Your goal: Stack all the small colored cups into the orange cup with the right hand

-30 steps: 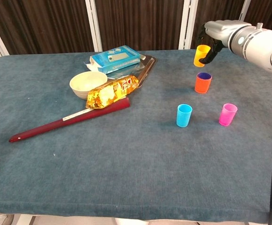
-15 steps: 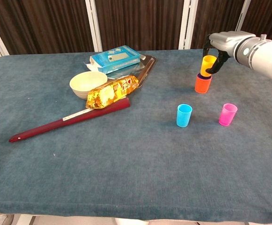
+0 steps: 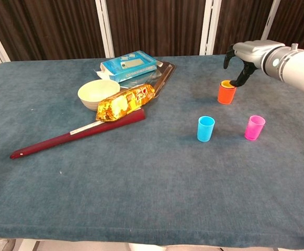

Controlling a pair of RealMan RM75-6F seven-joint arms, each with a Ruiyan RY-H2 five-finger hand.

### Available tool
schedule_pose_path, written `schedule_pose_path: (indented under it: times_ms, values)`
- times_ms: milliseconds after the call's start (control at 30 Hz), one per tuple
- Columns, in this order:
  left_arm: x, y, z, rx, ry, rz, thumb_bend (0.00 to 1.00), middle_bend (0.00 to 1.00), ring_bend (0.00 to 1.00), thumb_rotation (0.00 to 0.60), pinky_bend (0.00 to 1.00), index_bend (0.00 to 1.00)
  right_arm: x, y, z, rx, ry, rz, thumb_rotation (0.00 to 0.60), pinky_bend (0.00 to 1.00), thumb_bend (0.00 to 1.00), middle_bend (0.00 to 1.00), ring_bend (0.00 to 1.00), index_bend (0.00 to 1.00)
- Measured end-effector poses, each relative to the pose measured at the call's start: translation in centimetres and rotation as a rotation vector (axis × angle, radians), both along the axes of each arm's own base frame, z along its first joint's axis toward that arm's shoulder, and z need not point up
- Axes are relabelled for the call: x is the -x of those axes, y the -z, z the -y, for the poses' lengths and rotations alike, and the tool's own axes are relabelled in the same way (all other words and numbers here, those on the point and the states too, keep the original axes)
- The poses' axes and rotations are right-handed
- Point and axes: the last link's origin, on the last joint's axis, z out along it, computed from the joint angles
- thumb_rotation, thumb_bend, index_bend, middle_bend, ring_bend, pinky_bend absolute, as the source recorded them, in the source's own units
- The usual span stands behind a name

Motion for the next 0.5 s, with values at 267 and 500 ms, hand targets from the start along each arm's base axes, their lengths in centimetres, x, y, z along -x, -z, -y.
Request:
schedule_pose_path:
  times_ms: [267, 500]
  values:
    - [-0.1, 0.0, 0.1, 0.000, 0.004, 0.002, 0.45, 0.00, 0.02, 0.600, 0.13, 0.00, -1.7, -0.5, -3.0, -0.061, -0.111, 0.076, 0.600, 0.00, 0.48, 0.01, 0.00, 0.37]
    - [-0.2, 0.2, 0.2, 0.005, 0.010, 0.000, 0.45, 0.00, 0.02, 0.600, 0.13, 0.00, -3.6, -1.3, -8.8, -0.202, -0.243, 0.149, 0.600, 0.00, 0.48, 0.00, 0.00, 0.34]
